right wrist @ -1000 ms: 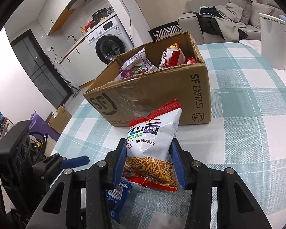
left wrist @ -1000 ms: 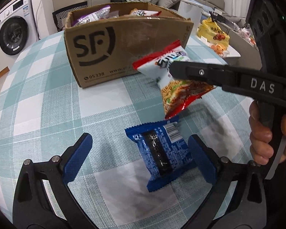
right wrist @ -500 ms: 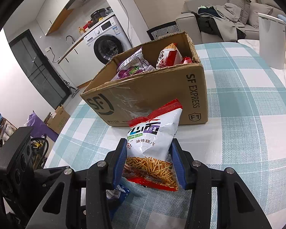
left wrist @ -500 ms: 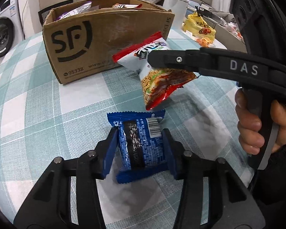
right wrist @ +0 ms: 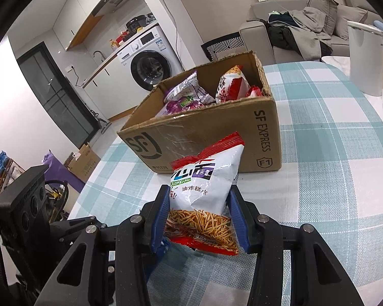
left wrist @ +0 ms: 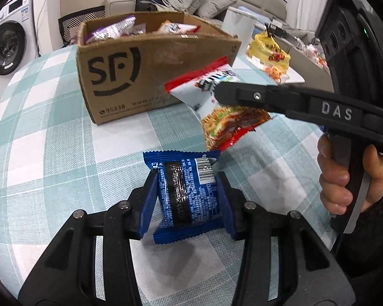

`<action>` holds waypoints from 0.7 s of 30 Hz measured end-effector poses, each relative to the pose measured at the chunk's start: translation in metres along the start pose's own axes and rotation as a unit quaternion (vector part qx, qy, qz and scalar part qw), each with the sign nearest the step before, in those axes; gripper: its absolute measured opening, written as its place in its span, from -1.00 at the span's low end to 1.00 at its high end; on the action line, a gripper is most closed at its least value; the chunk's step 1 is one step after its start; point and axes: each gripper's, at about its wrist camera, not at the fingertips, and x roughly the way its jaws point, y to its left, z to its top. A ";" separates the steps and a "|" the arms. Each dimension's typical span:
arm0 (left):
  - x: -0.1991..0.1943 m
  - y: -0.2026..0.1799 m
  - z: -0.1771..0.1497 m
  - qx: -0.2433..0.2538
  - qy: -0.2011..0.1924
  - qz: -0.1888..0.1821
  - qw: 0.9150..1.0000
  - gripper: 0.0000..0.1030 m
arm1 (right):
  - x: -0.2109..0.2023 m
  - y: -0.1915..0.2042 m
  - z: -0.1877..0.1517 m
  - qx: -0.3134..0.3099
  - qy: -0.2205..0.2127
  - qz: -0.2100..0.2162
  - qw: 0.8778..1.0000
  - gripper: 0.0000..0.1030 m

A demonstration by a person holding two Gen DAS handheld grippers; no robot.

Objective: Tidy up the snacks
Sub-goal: 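Lift the blue packet and noodle bag and carry both over the box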

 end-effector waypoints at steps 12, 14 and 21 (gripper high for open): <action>-0.036 0.016 0.016 -0.030 -0.068 0.014 0.997 -0.19 | -0.025 0.007 0.009 -0.013 -0.030 0.009 0.999 -0.10; -0.040 0.018 0.019 -0.033 -0.077 0.017 0.996 -0.19 | -0.029 0.009 0.010 -0.015 -0.035 0.012 0.999 -0.10; -0.067 0.023 0.019 -0.039 -0.112 0.027 0.993 -0.19 | -0.045 0.016 0.014 -0.022 -0.057 0.020 0.998 -0.10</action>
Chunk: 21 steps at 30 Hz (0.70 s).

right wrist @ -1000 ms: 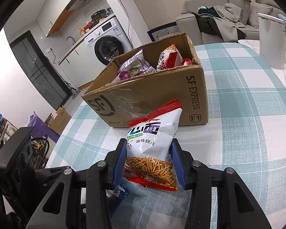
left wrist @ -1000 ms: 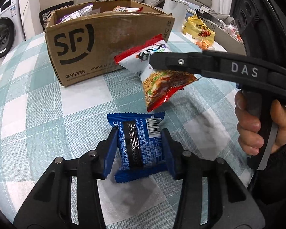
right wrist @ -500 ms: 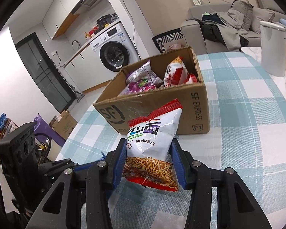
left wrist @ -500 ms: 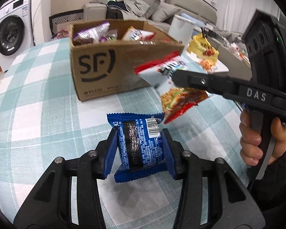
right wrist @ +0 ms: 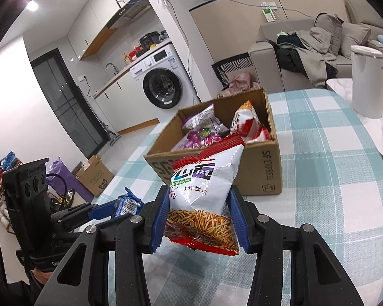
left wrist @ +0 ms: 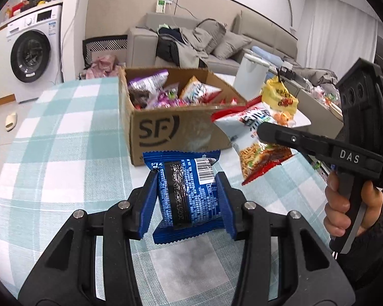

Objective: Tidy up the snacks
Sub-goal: 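Lift the blue packet and noodle bag and carry both over the box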

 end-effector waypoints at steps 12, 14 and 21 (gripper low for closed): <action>-0.027 0.011 0.016 -0.011 -0.038 0.015 0.999 -0.19 | -0.022 0.001 0.009 0.004 -0.030 -0.004 1.000 -0.10; -0.028 0.012 0.021 -0.011 -0.043 0.018 0.999 -0.19 | -0.023 0.000 0.011 0.006 -0.035 -0.003 0.999 -0.10; -0.029 0.013 0.046 -0.003 -0.062 0.024 0.998 -0.19 | -0.033 0.003 0.022 0.004 -0.059 -0.004 0.998 -0.10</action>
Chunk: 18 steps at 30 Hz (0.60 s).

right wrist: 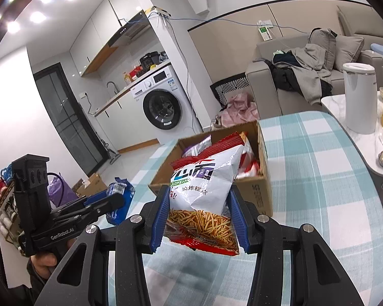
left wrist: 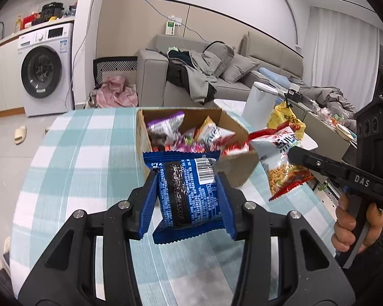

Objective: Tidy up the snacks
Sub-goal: 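Lift the blue packet and noodle bag and carry both over the box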

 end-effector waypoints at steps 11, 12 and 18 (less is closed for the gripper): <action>0.021 0.000 0.043 0.007 -0.022 0.007 1.000 -0.19 | -0.002 -0.005 0.036 0.005 -0.029 -0.014 0.999 -0.10; 0.024 0.000 0.047 0.007 -0.023 0.007 1.000 -0.19 | 0.000 -0.008 0.039 0.009 -0.030 -0.014 0.999 -0.10; 0.044 0.008 0.064 0.007 -0.029 0.012 0.999 -0.19 | 0.008 -0.016 0.055 0.020 -0.033 -0.018 0.999 -0.10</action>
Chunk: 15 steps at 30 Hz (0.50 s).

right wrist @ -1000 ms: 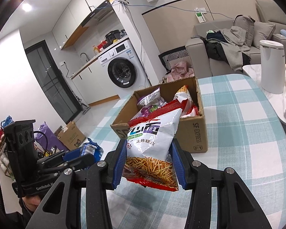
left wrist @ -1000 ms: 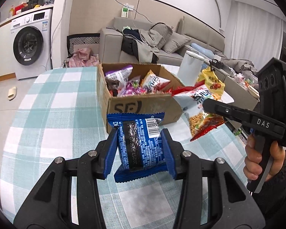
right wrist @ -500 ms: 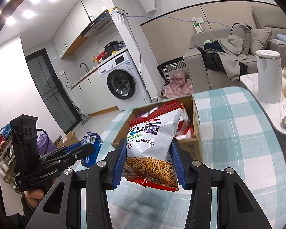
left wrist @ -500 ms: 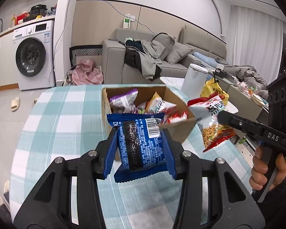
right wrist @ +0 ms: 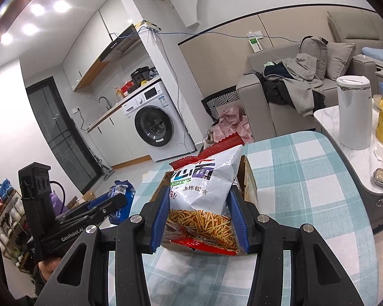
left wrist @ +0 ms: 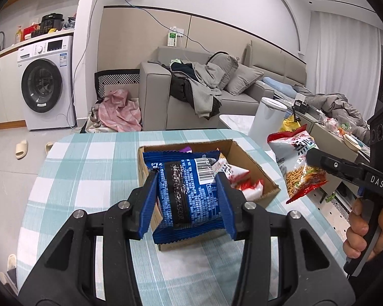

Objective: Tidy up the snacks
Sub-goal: 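Lift the blue packet and noodle bag and carry both over the box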

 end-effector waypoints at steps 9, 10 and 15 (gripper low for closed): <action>0.030 0.007 0.017 -0.007 -0.002 -0.002 1.000 -0.19 | 0.024 -0.005 0.013 0.005 0.001 -0.012 1.000 -0.10; 0.035 0.007 0.019 -0.006 -0.002 -0.002 1.000 -0.19 | 0.026 -0.006 0.014 0.004 0.002 -0.013 1.000 -0.10; 0.056 0.008 0.027 -0.005 0.002 -0.002 1.000 -0.19 | 0.042 -0.005 0.017 0.006 0.009 -0.014 1.000 -0.10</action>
